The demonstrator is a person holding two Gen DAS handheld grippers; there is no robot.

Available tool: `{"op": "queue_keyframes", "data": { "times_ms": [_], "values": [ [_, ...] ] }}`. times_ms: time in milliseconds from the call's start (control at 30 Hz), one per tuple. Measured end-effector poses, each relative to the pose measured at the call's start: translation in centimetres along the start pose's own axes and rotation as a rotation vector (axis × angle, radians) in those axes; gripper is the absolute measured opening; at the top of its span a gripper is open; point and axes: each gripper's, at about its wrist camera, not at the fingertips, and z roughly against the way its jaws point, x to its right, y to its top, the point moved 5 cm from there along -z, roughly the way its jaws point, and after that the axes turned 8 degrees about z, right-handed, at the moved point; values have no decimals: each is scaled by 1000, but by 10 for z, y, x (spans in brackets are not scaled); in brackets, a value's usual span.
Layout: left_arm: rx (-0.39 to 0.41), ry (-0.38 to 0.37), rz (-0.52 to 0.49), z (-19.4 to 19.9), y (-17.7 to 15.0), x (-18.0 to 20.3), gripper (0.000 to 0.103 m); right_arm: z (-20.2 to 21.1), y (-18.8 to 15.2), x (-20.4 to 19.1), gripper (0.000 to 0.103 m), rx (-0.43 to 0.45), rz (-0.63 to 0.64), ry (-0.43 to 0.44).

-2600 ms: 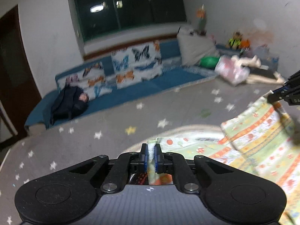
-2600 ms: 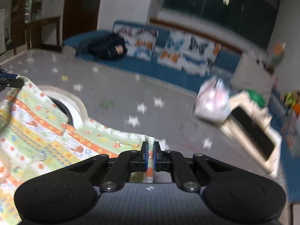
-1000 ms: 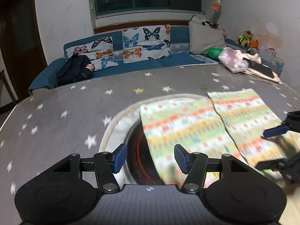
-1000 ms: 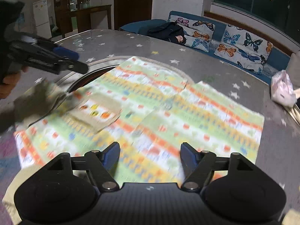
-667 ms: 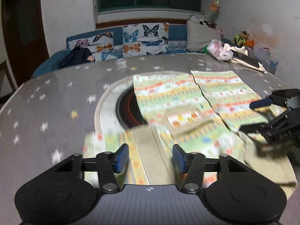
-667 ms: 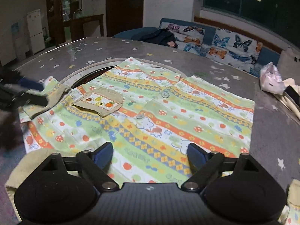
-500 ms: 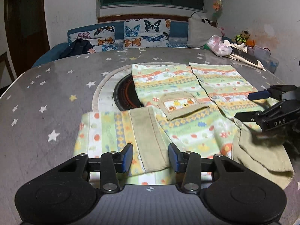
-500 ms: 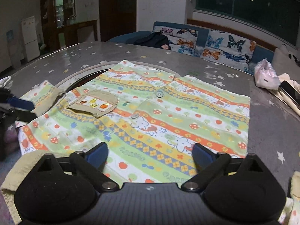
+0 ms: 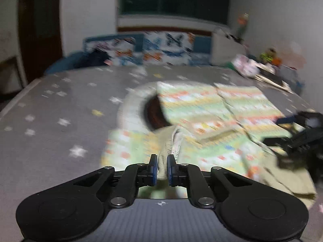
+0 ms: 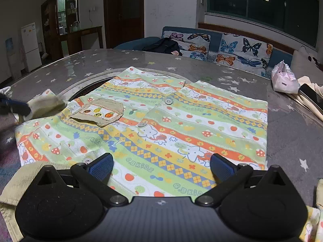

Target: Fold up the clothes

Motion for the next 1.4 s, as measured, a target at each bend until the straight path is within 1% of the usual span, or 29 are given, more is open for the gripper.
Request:
{"op": "queue_keyframes", "data": {
  "times_ms": [167, 300, 367, 433, 533, 600, 733, 800, 900, 967, 1033, 1133, 1200, 1233, 1267, 1333, 1367, 1400],
  "values": [
    [85, 133, 72, 21, 19, -50, 10, 0, 0, -1, 103, 0, 0, -1],
    [108, 244, 131, 26, 26, -95, 9, 0, 0, 0, 103, 0, 0, -1],
    [102, 288, 165, 25, 24, -113, 9, 0, 0, 0, 103, 0, 0, -1],
    [87, 310, 192, 20, 19, -127, 9, -1, 0, 0, 103, -1, 0, -1],
    [54, 333, 208, 9, 12, -134, 9, -1, 1, -1, 103, -13, 5, -2],
    [43, 344, 202, 3, 10, -135, 9, 0, 4, -1, 103, -41, 5, 10],
    [42, 356, 188, -2, 11, -135, 9, 11, 4, -10, 103, -39, 26, 34],
    [30, 364, 187, -5, 10, -137, 9, 13, 0, -17, 103, -55, 61, 47],
    [4, 370, 192, -10, 7, -140, 10, 21, -3, -20, 103, -38, 93, 28],
    [7, 375, 182, -9, 7, -140, 13, 29, -2, -24, 103, -18, 108, 35],
    [5, 375, 192, -8, 8, -141, 16, 38, -1, -28, 103, 3, 124, 42],
    [10, 399, 203, -5, 10, -142, 26, 35, -10, -36, 103, -37, 165, 46],
    [13, 403, 214, -1, 13, -140, 33, 39, -11, -33, 103, -35, 138, 56],
    [18, 407, 217, 2, 15, -140, 40, 43, -10, -31, 103, -29, 124, 59],
    [26, 412, 216, 5, 17, -139, 44, 47, -9, -29, 103, -23, 111, 63],
    [45, 418, 216, 11, 21, -136, 47, 57, -10, -11, 101, -14, 72, 21],
    [55, 419, 217, 14, 23, -135, 50, 62, -11, -3, 98, -9, 53, 0],
    [65, 417, 219, 17, 26, -133, 51, 67, -11, 6, 97, -4, 34, -21]
  ]
}}
